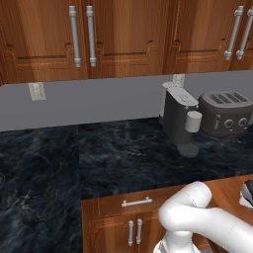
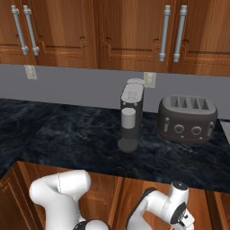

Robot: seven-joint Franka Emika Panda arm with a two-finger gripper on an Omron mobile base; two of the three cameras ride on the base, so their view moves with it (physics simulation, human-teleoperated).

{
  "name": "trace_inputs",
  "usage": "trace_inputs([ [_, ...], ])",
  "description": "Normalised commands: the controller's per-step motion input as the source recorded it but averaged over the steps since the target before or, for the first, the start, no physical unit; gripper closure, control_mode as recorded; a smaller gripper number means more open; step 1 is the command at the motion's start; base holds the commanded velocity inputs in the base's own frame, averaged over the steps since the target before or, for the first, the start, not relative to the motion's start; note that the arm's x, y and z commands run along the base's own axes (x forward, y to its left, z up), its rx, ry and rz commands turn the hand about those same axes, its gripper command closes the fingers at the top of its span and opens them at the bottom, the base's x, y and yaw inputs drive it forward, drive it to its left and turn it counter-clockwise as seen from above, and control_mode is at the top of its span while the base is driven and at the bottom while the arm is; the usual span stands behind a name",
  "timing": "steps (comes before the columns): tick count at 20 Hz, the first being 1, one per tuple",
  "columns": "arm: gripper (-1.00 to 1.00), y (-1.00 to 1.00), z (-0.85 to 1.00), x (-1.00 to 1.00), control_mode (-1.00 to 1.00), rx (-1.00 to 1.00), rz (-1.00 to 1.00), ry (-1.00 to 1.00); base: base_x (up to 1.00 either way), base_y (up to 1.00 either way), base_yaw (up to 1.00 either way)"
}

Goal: Take the tongs from the drawer on the right and place them on the dining counter next to the tray containing the kebab skewer.

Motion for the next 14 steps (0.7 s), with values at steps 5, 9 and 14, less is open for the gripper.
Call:
trace_inputs([
  [5,-1.0,-0.13,-0.24,0.0,-1.0,0.03,0.0,0.0,0.0,0.0,0.0],
  [9,-1.0,-0.09,-0.27,0.0,-1.0,0.02,0.0,0.0,0.0,0.0,0.0],
  [14,-1.0,0.0,-0.3,0.0,-1.0,0.0,0.0,0.0,0.0,0.0,0.0],
])
